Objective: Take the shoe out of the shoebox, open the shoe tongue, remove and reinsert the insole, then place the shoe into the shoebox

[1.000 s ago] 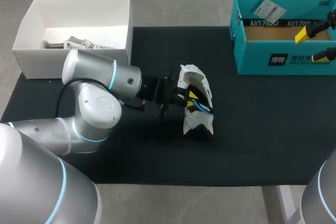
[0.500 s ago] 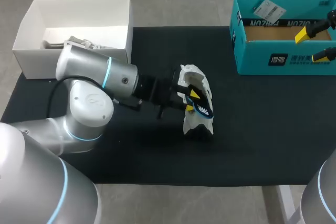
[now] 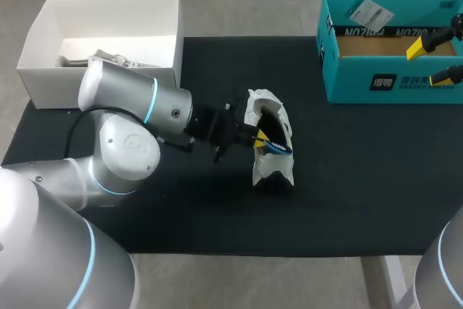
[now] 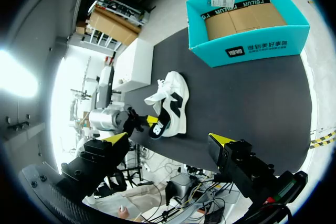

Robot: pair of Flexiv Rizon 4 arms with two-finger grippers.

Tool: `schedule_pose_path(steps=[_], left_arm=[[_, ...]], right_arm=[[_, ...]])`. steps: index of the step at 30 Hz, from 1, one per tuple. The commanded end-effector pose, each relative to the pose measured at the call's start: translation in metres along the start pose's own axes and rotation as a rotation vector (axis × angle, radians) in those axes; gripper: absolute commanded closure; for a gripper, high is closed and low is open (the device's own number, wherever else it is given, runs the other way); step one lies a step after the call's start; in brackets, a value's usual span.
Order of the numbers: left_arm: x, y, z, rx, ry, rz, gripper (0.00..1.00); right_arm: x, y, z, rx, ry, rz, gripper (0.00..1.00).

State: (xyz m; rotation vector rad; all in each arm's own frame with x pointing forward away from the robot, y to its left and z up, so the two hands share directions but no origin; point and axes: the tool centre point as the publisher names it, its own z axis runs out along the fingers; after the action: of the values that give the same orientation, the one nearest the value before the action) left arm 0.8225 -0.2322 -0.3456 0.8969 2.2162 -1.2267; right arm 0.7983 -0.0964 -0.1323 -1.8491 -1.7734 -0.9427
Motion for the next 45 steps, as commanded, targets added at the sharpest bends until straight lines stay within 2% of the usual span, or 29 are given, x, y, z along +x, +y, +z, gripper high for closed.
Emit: schedule_pose_path(steps=[1,7,9,10,14,22,23,25,26,36,45], left_arm=[[-0.003,0.008,0.014,-0.045,-0.007,0.002,1.0],[-0.007,0.011,0.012,-0.04,-0.025,-0.036,1.0],[-0.008,0.006,0.008,-0.028,-0.029,-0.036,0.58],[-0.008,0.003,0.005,-0.012,-0.03,-0.037,0.53],[-0.007,-0.009,-0.003,0.02,-0.035,-0.029,0.45],[-0.002,-0.02,-0.007,0.052,-0.015,-0.008,0.59],[-0.001,-0.02,-0.005,0.052,-0.013,-0.007,0.67],[0.0,-0.018,-0.002,0.053,-0.005,-0.008,0.94],[0.001,-0.017,0.0,0.051,0.0,-0.005,1.0],[-0.002,0.001,0.008,-0.058,-0.014,0.066,1.0],[-0.006,0.014,0.013,-0.084,-0.034,0.068,1.0]], right_arm=[[0.0,0.0,0.0,0.0,-0.002,0.002,0.0],[0.0,0.0,0.0,0.0,-0.002,0.002,0.0],[0.0,0.0,0.0,0.0,-0.002,0.002,0.0],[0.0,0.0,0.0,0.0,-0.002,0.002,0.0],[0.0,0.0,0.0,0.0,-0.002,0.002,0.0],[0.0,0.0,0.0,0.0,-0.002,0.002,0.0],[0.0,0.0,0.0,0.0,-0.002,0.002,0.0],[0.0,0.0,0.0,0.0,-0.002,0.002,0.0],[0.0,0.0,0.0,0.0,-0.002,0.002,0.0],[0.0,0.0,0.0,0.0,-0.002,0.002,0.0],[0.0,0.0,0.0,0.0,-0.002,0.002,0.0]])
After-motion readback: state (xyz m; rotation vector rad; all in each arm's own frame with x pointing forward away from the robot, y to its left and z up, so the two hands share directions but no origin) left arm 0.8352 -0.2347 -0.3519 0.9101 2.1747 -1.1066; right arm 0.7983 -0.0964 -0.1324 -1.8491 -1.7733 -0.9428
